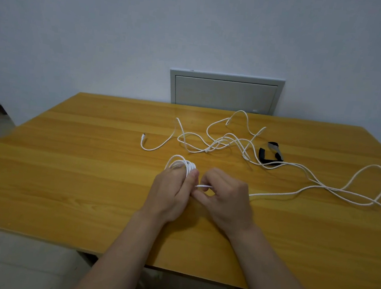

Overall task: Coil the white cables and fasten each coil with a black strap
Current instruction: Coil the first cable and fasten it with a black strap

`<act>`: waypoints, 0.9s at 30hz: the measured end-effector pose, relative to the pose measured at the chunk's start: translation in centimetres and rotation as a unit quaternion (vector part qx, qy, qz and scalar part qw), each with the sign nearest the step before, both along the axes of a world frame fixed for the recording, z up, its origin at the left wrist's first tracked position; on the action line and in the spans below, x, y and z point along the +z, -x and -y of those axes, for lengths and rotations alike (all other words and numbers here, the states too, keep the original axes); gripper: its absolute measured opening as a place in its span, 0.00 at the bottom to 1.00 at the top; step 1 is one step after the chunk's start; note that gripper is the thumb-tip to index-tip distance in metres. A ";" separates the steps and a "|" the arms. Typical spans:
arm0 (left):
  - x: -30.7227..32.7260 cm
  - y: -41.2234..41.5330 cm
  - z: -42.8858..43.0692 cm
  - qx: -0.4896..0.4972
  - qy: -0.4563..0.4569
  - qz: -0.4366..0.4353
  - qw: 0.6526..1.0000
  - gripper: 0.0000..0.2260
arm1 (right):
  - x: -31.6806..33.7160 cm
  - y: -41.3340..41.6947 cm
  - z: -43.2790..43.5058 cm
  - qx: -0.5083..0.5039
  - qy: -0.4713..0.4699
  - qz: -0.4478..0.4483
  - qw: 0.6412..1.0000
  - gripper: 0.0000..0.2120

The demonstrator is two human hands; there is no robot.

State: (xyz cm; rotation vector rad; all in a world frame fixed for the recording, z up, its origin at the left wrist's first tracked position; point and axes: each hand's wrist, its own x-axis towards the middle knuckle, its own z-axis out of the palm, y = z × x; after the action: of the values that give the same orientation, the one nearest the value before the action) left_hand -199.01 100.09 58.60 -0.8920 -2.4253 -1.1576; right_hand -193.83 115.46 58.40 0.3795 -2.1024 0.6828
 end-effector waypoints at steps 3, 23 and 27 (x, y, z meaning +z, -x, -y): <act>0.2 0.2 0.3 -0.061 0.019 0.068 0.996 0.30 | -0.3 0.4 -0.7 0.002 0.004 0.014 1.000 0.12; 1.5 1.3 0.2 -0.420 -0.584 0.563 0.407 0.20 | -0.8 0.8 -0.3 -0.058 0.040 0.120 0.990 0.09; 2.3 1.2 -0.3 -0.214 -0.630 0.469 0.581 0.27 | -0.5 0.2 0.5 -0.048 -0.018 0.129 0.990 0.09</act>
State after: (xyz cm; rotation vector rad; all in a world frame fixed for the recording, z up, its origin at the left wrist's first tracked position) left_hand -200.18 100.44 60.86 -0.2703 -0.8777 -3.4185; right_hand -194.03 114.94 57.91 0.2173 -2.3631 0.6657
